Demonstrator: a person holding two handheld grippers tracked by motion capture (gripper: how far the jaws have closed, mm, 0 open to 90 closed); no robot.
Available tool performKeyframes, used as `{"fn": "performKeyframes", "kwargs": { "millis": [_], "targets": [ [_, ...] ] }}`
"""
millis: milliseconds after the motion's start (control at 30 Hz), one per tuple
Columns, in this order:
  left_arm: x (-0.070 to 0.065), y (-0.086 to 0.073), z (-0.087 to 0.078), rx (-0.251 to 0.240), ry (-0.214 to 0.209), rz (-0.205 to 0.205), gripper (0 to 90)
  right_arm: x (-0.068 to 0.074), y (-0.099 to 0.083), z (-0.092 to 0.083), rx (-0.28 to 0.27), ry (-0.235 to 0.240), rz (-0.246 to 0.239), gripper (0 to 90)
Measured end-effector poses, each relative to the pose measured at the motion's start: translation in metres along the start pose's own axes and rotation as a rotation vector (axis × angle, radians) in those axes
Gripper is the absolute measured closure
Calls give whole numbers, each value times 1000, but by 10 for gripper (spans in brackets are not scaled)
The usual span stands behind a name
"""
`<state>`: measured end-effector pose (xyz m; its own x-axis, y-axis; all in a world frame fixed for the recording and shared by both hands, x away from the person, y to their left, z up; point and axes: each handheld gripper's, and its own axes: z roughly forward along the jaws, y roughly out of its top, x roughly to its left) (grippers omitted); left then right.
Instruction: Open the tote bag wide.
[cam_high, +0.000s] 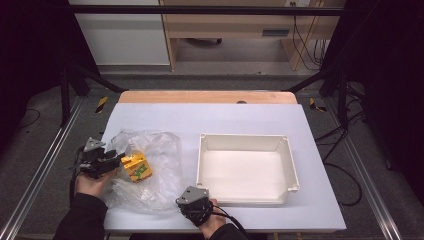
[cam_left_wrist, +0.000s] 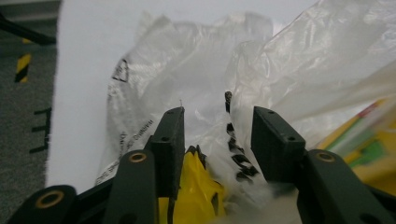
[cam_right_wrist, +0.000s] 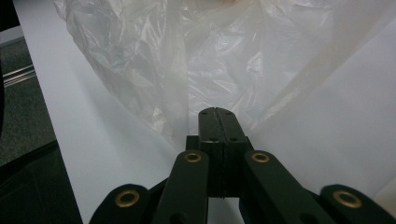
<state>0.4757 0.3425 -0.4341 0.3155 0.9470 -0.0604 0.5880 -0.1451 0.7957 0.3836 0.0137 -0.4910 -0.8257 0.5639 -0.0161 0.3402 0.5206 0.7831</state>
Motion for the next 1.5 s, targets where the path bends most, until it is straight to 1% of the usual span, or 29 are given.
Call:
{"fn": "performKeyframes", "kwargs": {
  "millis": [100,133,233,367,433,467,533,600,667,700,733,767,867,933,1000,1033,1067,1100,1167,1233,1300,1333,1400,1433,1467,1500],
  "targets": [
    [-1,-3,-21,-52,4,-13,513,0,0,0,0,1,3,900],
    [-2,-5,-30,-74,-1,-18,508,0,0,0,-2,3,4,900],
    [-7,-12,-47,-112,-6,-27,493,-1,0,0,-3,6,10,900],
    [-22,-22,-70,-153,-31,-5,485,-1,1,0,-1,5,10,900],
    [-31,-29,-78,-162,-48,7,481,-1,2,-1,-4,4,8,865],
    [-35,-33,-82,-165,-53,16,479,-1,3,-2,-9,6,15,862],
    [-42,-41,-86,-161,-66,34,476,0,7,-7,-39,15,8,841],
    [-48,-47,-88,-152,-76,48,474,1,15,-14,-78,19,-5,827],
    [-52,-51,-88,-143,-84,49,476,1,25,-23,-129,17,-14,806],
    [-53,-52,-87,-139,-87,56,477,0,31,-28,-150,12,-16,795],
    [-55,-52,-86,-136,-81,63,479,-1,37,-32,-176,6,-18,779],
    [-56,-53,-85,-134,-81,66,487,-3,45,-37,-212,-1,-14,758],
    [-56,-56,-81,-116,-83,71,517,-6,59,-41,-258,-21,-5,726],
    [-54,-59,-77,-92,-81,72,538,-9,69,-38,-294,-32,17,695],
    [-53,-61,-75,-78,-77,75,557,-11,76,-33,-295,-47,32,667],
    [-53,-61,-74,-76,-73,81,563,-12,79,-29,-300,-65,32,647],
    [-52,-60,-75,-82,-69,79,565,-12,81,-26,-302,-76,31,637],
    [-51,-60,-76,-92,-70,75,564,-13,84,-23,-305,-97,32,616],
    [-49,-57,-81,-124,-53,70,555,-15,87,-18,-317,-113,39,598],
    [-46,-52,-86,-156,-43,61,516,-17,90,-13,-322,-125,48,584],
    [-43,-46,-87,-173,-21,59,475,-19,93,-9,-309,-143,48,575],
    [-41,-43,-86,-169,-15,63,457,-21,94,-7,-298,-153,45,574],
    [-37,-38,-79,-155,-20,64,457,-24,96,-3,-278,-168,46,576],
    [-35,-36,-76,-147,-32,61,482,-26,96,0,-266,-171,52,579],
    [-33,-35,-72,-139,-50,61,534,-26,97,1,-263,-171,57,590],
    [-31,-34,-67,-119,-47,71,574,-27,97,3,-258,-169,61,610]
  ]
}}
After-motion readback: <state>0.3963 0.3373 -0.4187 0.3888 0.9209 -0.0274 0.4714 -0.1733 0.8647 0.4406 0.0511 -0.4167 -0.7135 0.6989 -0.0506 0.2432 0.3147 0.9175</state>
